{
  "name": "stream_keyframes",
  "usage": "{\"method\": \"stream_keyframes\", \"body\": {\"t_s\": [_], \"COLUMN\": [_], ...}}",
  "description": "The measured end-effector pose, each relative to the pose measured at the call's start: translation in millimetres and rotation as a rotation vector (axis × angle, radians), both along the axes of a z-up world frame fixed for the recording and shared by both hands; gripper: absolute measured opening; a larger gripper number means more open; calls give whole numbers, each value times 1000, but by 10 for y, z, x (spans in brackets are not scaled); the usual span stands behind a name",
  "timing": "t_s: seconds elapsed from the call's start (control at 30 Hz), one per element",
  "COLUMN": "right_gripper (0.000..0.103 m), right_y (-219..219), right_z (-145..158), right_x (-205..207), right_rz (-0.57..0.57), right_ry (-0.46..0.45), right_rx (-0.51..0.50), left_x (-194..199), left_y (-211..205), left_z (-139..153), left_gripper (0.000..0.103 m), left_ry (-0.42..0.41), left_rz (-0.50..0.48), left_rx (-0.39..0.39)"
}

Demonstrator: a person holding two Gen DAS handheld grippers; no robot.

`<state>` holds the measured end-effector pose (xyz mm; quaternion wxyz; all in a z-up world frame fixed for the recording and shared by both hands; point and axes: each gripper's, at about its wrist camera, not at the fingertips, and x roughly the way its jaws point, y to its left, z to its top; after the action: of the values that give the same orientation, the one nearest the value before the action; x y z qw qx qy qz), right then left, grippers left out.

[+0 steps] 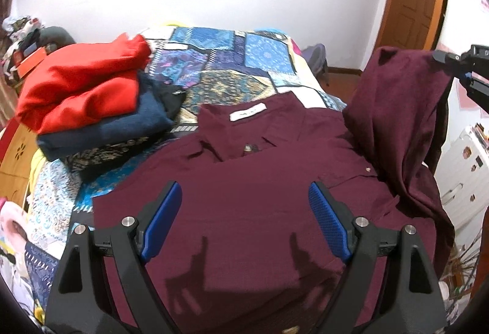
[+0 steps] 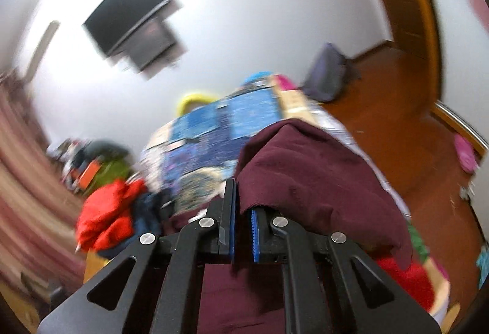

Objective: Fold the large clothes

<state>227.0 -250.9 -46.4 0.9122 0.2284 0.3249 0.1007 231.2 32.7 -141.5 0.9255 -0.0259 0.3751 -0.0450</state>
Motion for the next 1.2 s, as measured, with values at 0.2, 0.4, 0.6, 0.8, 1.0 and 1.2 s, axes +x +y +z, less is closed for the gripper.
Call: {"method": "stream_keyframes", "body": {"t_s": [0.2,0.4,0.6,0.8,1.0,1.2], "right_gripper": [7,7,11,15,30,38], "right_y": [965,1794,2044,1884,1598,1068], "right_z": [-141,-868,-1519,-1426,-1119,-856], "right_x": [-40,-120,-237,-283,-444,-463], "right_rz": [256,486,568,619,550,393], "right_ry": [35,207,393,452,321,216], "right_rx": [-66,-222,-349,-305,-380,-418], "left_x": [-180,-334,-459,-396,-272,-90], "left_y": [436,827,961,794,338,-167], "left_z": [39,-67,-140,-68,90,176], "left_gripper": [85,85,85,85,85,85], "left_ry": [-30,-8,17,7,-30,-41], "left_rz": [91,177,207,174,75,-43], "left_rx": [-9,-37,-34,-10,49,77]}}
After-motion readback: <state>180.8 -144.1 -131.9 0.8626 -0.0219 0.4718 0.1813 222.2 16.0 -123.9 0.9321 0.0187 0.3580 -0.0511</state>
